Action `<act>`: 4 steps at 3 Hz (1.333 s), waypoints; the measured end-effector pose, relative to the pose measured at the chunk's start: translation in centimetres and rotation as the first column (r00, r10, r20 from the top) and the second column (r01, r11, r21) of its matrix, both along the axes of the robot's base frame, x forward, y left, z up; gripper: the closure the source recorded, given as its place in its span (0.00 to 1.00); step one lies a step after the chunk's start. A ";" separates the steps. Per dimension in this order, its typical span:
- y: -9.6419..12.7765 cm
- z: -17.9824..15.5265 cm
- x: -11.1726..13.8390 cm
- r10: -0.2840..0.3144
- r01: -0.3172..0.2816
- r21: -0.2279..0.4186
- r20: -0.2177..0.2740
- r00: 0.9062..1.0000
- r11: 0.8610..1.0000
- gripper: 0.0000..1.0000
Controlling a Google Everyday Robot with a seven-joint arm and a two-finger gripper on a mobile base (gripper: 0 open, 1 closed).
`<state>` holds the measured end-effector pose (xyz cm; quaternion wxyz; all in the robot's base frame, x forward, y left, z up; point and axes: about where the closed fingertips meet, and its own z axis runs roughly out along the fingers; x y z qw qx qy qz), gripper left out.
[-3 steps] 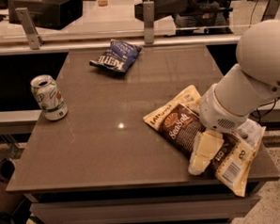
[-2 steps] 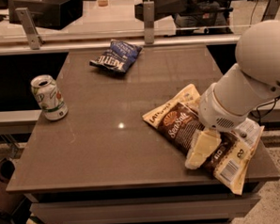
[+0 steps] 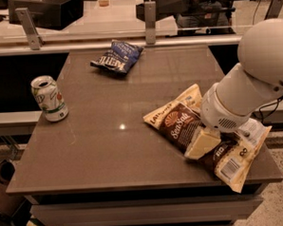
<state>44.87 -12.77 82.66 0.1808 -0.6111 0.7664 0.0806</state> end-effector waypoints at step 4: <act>0.0 0.5 0.0 0.000 0.000 0.000 0.000 1.000 1.000 1.00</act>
Offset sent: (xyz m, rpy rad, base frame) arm 0.0000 0.0000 0.0028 0.0000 0.0000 0.0001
